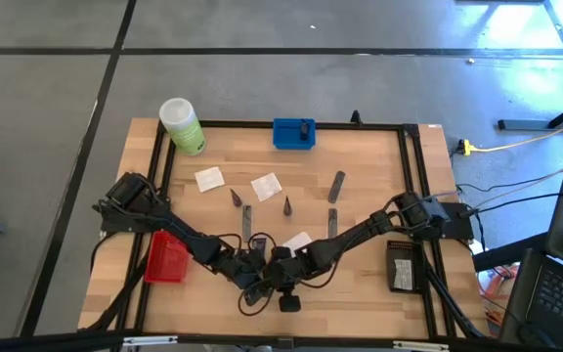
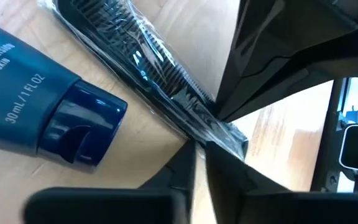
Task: Pick & Place Travel size toiletries
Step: Put the black hair comb into the red basket
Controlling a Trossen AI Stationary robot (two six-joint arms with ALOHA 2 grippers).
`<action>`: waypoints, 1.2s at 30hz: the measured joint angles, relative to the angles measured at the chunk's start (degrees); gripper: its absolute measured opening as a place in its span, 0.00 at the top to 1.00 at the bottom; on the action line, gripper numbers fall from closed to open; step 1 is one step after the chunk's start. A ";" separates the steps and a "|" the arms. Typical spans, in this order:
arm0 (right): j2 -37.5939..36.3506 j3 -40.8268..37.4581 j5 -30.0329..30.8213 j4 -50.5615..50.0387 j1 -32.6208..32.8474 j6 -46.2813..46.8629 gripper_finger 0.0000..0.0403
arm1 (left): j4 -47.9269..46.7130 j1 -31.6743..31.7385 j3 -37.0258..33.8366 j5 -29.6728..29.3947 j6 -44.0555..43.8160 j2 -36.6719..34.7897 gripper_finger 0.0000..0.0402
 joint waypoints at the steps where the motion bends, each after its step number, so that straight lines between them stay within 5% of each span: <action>1: 0.00 0.00 0.03 0.06 0.00 -0.07 1.00 | 0.05 0.00 0.00 0.19 0.03 0.02 0.97; 36: -0.02 0.00 0.21 1.12 -0.05 -0.45 1.00 | 0.81 -0.15 0.15 0.69 0.52 -0.33 1.00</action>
